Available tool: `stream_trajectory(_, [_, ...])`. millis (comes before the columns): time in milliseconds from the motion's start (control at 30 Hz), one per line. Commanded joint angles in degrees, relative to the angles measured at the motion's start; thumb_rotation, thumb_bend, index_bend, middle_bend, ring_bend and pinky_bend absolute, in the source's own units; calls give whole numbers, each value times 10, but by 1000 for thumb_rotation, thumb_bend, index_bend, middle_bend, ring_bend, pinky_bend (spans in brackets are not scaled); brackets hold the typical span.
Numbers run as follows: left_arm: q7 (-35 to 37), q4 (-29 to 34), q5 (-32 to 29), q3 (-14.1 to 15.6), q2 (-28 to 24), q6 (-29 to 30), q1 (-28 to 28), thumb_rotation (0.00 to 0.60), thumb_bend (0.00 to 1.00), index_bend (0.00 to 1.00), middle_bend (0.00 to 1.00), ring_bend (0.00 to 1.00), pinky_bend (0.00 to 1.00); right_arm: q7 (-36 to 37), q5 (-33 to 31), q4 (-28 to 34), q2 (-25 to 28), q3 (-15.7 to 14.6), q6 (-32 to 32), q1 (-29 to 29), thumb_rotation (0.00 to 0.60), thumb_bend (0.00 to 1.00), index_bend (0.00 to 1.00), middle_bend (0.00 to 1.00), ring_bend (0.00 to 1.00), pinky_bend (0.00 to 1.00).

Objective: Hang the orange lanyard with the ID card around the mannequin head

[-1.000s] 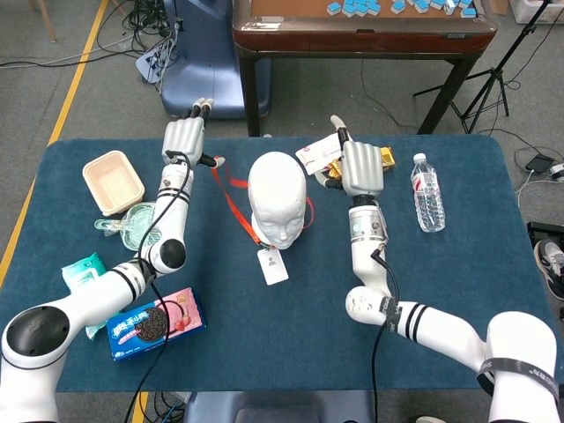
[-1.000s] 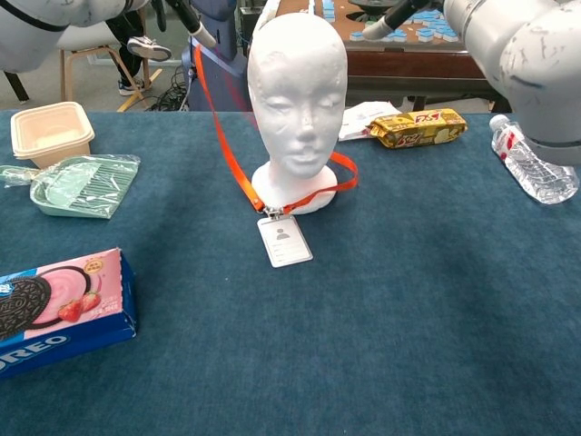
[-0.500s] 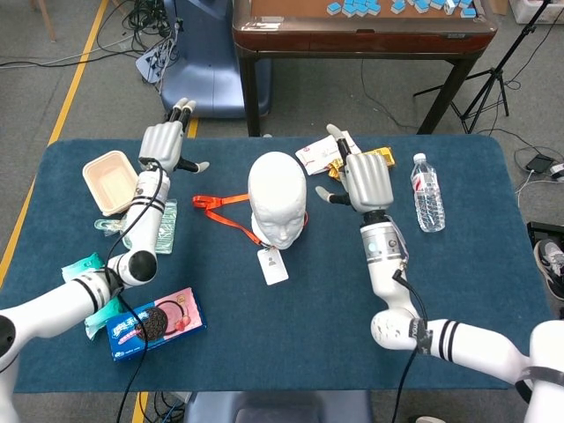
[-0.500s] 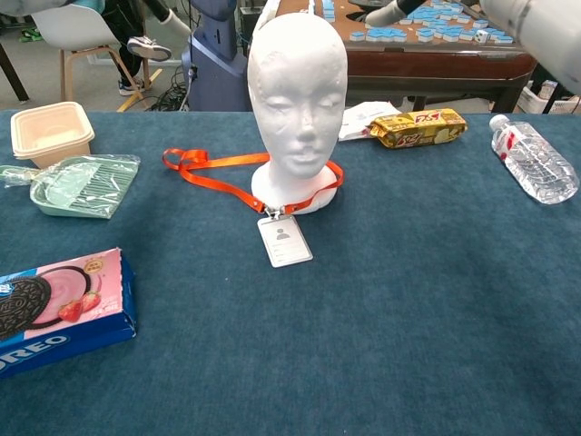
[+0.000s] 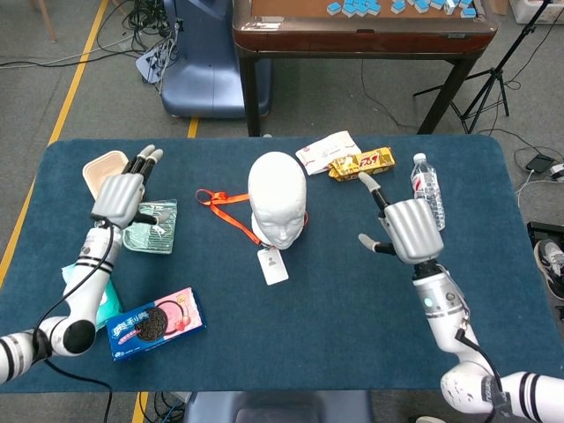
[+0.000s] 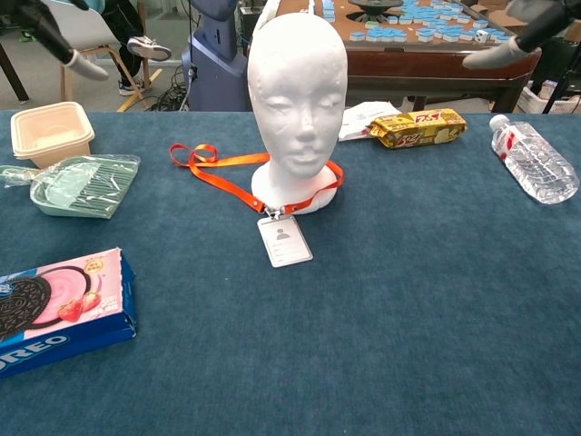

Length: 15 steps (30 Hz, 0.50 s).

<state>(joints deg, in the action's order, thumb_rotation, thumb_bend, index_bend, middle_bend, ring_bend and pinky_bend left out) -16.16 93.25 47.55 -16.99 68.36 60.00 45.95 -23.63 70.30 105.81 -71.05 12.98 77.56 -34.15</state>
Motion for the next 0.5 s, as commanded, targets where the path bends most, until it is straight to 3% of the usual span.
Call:
stream_trajectory(33, [15, 34, 43, 29, -19, 46, -41, 569, 113, 0, 0, 85, 391, 19, 56, 19, 32, -43, 29, 43, 600, 163, 141, 931, 1000, 1000])
stream_trajectory(267, [39, 50, 99, 63, -25, 106, -104, 600, 113, 0, 1, 95, 391, 47, 112, 20, 64, -87, 45, 88, 600, 235, 176, 931, 1000, 1000])
stream_trajectory(500, [74, 51, 156, 94, -31, 112, -143, 600, 113, 0, 105, 165, 391, 57, 127, 9, 64, -103, 26, 104, 600, 271, 178, 931, 1000, 1000])
